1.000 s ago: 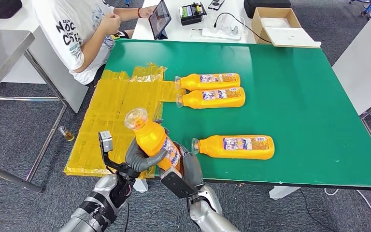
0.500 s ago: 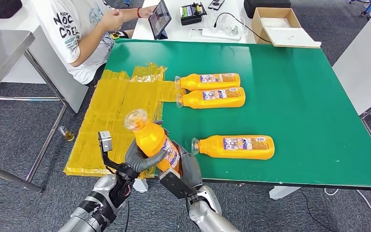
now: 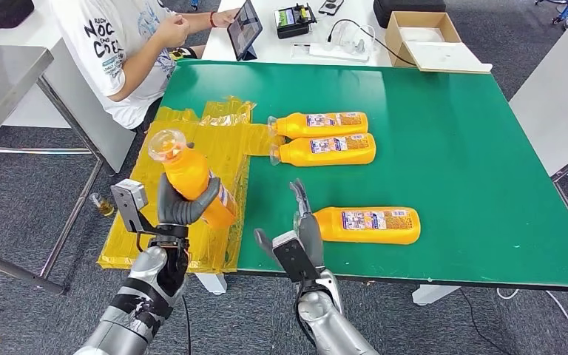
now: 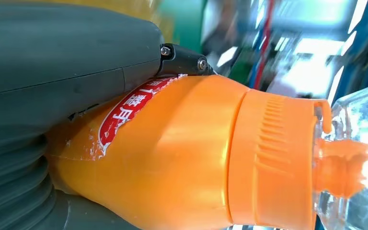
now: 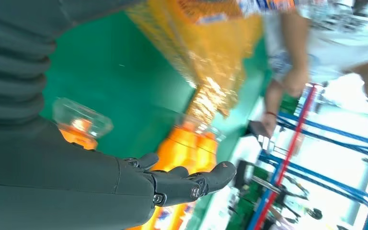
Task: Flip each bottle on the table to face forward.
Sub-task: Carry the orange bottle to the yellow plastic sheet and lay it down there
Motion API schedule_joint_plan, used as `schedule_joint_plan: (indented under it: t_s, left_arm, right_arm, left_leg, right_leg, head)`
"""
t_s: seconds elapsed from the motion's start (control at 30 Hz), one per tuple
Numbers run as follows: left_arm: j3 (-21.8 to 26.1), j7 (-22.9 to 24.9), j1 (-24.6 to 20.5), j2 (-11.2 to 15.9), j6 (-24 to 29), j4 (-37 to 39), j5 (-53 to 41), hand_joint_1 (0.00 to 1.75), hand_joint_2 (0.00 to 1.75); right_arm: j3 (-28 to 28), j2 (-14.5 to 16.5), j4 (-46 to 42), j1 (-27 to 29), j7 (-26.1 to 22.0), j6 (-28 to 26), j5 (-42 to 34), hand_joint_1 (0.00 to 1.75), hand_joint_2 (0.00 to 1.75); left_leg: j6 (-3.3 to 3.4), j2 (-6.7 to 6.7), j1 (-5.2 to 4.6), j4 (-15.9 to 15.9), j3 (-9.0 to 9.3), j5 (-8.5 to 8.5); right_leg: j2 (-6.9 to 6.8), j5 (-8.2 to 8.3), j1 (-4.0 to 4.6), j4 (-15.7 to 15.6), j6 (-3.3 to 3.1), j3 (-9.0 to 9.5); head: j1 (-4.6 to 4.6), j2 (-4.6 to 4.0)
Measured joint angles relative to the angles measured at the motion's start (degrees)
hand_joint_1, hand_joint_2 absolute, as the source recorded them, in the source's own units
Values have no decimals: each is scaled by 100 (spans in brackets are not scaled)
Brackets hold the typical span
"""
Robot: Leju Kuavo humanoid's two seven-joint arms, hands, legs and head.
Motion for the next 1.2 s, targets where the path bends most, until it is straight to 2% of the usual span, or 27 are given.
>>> schedule_joint_plan:
  t_s: [0.17, 0.33, 0.47, 0.63, 0.77, 0.9, 1.0, 1.1, 1.2]
  left_arm:
    - [364, -458, -207, -55, 1190, -216, -617, 175, 175]
    - [620, -700, -424, -29, 2211, -368, -1683, 175, 175]
    - [728, -715, -536, -17, 2387, -413, -1962, 175, 175]
    - [764, -672, -566, -10, 2539, -422, -2242, 175, 175]
    - [702, -94, -794, 75, 3021, -72, -3918, 175, 175]
    - [466, 731, -1220, 232, 3190, 1023, -6071, 175, 175]
    - [176, 1273, -1529, 392, 2901, 1966, -7244, 175, 175]
    - [-138, 1476, -1721, 575, 2417, 2656, -7892, 175, 175]
    - [-381, 1514, -1837, 727, 2220, 3097, -8097, 175, 175]
  right_arm:
    - [-5, -71, -788, 225, -75, -4, -99, 0, 0]
    - [24, -116, -1943, 566, -176, -570, -496, 0, 0]
    - [63, -164, -2573, 710, -185, -696, -620, 0, 0]
    - [112, -210, -2954, 794, -185, -776, -692, 0, 0]
    - [191, -264, -3309, 827, -186, -1096, -858, 0, 175]
    - [335, -313, -3518, 826, -187, -1115, -764, 0, 175]
    - [416, -317, -3544, 822, -187, -1003, -673, 0, 175]
    - [465, -329, -3546, 808, -187, -924, -685, 0, 175]
    - [499, -346, -3547, 797, -187, -899, -708, 0, 175]
  left_leg:
    - [0, -1, 0, 0, 0, 0]
    - [0, -2, 0, 0, -1, 0]
    - [0, -1, 0, 0, -1, 0]
    - [0, -1, 0, 0, -1, 0]
    - [0, -1, 0, 0, -1, 0]
    - [-1, 1, 0, 0, 1, 1]
    - [-3, 7, 0, 0, 2, 2]
    - [-3, 11, 0, 0, 2, 3]
    - [-4, 12, 0, 0, 1, 2]
  right_leg:
    - [0, 0, 0, 0, 0, 0]
    - [0, -1, 0, 0, 0, 0]
    - [0, 0, -1, 0, 0, 0]
    - [0, 0, 0, 0, 0, 0]
    - [-1, 0, 0, 0, 0, 0]
    - [0, 1, 0, 0, 0, 1]
    - [2, 3, 0, 1, -1, 0]
    - [3, 3, 0, 2, -1, -2]
    - [4, 2, 0, 3, -2, -3]
  head:
    - [1, 0]
    - [-1, 0]
    - [0, 0]
    - [-1, 0]
    - [0, 0]
    - [0, 0]
    - [-1, 0]
    - [-1, 0]
    - [-1, 0]
